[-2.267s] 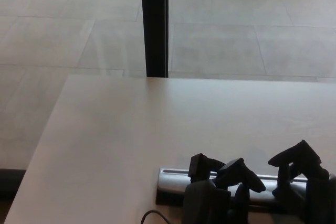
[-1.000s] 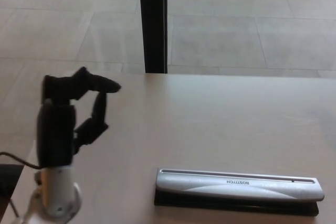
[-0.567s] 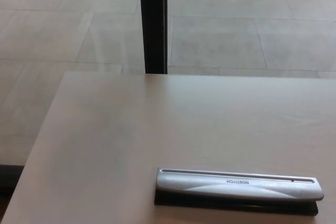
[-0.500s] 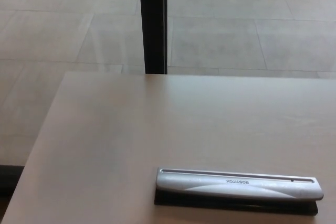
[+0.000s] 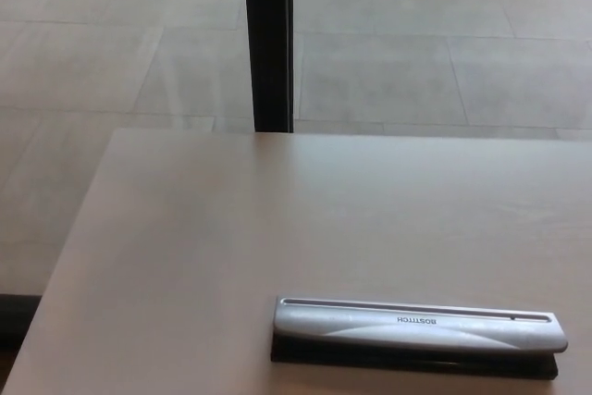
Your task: A hole pucnch is kept on the middle on the desk infront of the robot and the robot uses both its hands as fists to press on it and use it
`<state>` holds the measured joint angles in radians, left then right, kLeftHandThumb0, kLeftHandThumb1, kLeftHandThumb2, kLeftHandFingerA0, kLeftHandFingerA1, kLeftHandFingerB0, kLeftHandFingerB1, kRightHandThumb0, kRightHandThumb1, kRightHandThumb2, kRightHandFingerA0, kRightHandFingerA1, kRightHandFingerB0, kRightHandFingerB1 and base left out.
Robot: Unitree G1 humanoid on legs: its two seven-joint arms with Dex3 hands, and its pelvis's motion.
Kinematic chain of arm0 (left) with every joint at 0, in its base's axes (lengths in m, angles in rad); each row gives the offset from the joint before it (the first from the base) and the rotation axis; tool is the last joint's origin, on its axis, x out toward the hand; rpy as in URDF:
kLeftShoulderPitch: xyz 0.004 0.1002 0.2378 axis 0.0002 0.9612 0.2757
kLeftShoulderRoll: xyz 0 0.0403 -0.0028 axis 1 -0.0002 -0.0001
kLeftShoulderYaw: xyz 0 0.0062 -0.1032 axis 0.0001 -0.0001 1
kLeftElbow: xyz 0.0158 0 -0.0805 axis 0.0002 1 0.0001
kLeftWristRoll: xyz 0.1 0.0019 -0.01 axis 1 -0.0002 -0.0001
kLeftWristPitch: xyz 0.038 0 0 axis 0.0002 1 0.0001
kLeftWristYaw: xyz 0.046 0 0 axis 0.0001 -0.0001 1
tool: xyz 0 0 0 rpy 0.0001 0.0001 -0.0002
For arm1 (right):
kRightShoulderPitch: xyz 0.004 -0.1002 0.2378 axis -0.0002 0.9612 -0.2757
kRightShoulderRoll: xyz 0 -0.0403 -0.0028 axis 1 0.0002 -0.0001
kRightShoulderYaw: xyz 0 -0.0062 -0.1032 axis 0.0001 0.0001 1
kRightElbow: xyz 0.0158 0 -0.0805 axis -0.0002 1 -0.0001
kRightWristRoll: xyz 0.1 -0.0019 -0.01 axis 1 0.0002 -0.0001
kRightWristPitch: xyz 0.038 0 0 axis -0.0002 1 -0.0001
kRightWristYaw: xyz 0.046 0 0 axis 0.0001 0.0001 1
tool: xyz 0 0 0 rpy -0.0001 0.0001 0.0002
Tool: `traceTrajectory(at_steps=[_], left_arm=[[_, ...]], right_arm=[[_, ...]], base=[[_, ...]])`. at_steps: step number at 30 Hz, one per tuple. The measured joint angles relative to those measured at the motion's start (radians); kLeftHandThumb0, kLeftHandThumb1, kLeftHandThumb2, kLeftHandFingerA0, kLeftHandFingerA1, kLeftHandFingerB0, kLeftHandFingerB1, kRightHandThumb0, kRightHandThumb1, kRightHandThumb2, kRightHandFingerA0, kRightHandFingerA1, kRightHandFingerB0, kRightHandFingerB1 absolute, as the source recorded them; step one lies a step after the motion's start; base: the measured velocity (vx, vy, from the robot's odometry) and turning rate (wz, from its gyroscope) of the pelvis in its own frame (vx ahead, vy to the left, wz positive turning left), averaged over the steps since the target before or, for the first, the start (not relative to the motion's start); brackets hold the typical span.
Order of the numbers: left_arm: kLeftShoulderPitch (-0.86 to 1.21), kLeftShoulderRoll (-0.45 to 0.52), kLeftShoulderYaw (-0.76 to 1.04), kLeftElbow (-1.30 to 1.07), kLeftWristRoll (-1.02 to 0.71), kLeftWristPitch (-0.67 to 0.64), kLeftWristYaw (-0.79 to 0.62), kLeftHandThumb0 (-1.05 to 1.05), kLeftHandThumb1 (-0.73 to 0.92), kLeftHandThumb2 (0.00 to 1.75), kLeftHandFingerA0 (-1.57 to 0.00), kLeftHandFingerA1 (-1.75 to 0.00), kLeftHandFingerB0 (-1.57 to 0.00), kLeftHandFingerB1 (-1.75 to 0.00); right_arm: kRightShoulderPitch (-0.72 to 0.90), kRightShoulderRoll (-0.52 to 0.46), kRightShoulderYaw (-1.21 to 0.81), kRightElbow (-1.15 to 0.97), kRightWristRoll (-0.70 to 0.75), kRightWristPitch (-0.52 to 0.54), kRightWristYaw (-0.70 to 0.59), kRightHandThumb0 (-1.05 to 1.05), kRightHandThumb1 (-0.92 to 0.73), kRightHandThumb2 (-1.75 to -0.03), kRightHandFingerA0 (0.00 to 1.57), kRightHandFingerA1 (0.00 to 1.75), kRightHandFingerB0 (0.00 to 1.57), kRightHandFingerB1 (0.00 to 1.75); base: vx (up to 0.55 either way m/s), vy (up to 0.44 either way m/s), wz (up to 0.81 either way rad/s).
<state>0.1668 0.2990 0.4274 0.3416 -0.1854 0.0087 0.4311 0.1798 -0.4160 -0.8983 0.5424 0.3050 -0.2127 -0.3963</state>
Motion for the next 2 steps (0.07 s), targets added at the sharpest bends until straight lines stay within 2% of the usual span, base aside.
traceTrajectory(at_steps=[1, 2], left_arm=[[0.008, -0.007, 0.002, 0.010, -0.004, 0.009, -0.003, -0.45, 0.65, 0.64, -0.90, -0.69, -0.39, -0.57], [0.022, -0.020, 0.004, 0.028, -0.011, 0.023, -0.009, -0.49, 0.67, 0.62, -0.91, -0.66, -0.59, -0.62]], right_arm=[[0.000, 0.012, -0.003, 0.006, 0.007, 0.007, 0.001, -0.48, -0.72, -0.64, 0.63, 0.76, 0.46, 0.53], [0.000, 0.034, -0.008, 0.018, 0.017, 0.020, 0.004, -0.50, -0.74, -0.61, 0.61, 0.76, 0.40, 0.49]], base=[[0.00, 0.000, 0.00], [0.00, 0.000, 0.00]])
